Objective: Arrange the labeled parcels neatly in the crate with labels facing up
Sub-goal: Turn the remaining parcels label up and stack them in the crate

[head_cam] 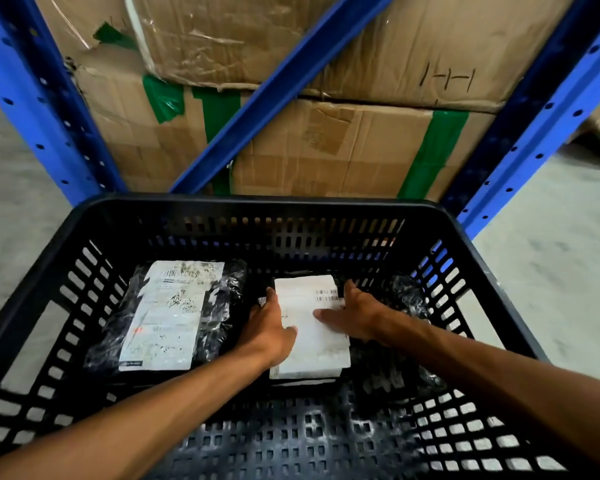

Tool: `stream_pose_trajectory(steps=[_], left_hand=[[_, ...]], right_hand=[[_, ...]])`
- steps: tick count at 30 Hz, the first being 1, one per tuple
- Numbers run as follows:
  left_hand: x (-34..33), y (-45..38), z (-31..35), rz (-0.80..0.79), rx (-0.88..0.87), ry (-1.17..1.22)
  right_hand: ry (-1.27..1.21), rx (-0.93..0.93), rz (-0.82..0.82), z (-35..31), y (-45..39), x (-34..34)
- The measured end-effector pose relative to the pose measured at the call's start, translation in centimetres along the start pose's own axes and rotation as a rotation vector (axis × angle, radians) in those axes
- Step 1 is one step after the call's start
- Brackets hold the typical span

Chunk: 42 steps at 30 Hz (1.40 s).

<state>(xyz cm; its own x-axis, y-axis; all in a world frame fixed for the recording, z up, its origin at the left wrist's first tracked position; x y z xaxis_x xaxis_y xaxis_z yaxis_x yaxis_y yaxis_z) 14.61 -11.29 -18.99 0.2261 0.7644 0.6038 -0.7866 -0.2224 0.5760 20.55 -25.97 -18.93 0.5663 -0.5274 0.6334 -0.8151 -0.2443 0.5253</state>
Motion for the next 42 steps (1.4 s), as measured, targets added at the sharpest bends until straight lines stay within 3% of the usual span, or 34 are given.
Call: stream_pose_trajectory(steps=[7,11,15,17,20,24,27,31,36,42], left_hand=[[-0.5,0.3,-0.4,-0.119,0.013,-0.211],[-1.1,0.8,-0.4,-0.139,0.031,-0.308],[-0.9,3.2,3.2,-0.023,-0.266,-0.301],[-2.7,4.3,4.9,-0.125,-0.352,-0.170],[-5.9,5.4,5.8,-0.335,-0.280,0.023],[-8.6,6.3,6.2,-0.449,-0.197,0.116],[-9.1,7.3,6.5,-0.433,-0.216,0.106],[-7.2,8.9,7.5,-0.337,-0.335,0.178],[-1.3,8.5,8.4,-0.039,-0.453,0.286],[4.4,7.1,5.5,-0.319,-0.322,0.776]], right_hand=[[0.002,-0.006,-0.016,0.7,0.0,-1.6],[0.264,0.114,-0.004,-0.5,1.1,1.4],[0.711,0.221,0.229,-1.2,3.2,7.0],[0.799,0.171,0.214,0.0,3.7,7.7],[0.791,0.121,0.191,1.2,3.8,7.7],[0.655,0.089,0.150,1.9,4.1,7.3],[0.599,0.130,0.173,2.0,4.6,6.6],[0.549,0.120,0.340,-0.4,6.0,10.7],[0.529,0.247,0.451,-5.6,8.3,14.0],[0.238,0.405,0.284,-6.2,7.8,13.3]])
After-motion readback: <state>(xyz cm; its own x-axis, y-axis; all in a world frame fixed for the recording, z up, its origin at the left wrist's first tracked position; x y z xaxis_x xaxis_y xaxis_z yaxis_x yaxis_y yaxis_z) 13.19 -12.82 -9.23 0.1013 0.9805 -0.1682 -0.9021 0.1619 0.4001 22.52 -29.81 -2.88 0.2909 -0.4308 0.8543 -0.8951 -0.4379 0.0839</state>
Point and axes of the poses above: each hand's wrist, its own y-axis away from the middle knuckle, its own x-axis out of the back of the hand, z = x × y, the point moved 6 cm from there along -y, towards the middle knuckle, and after that the axes turned 6 degrees about x, right-handed, at the moved point
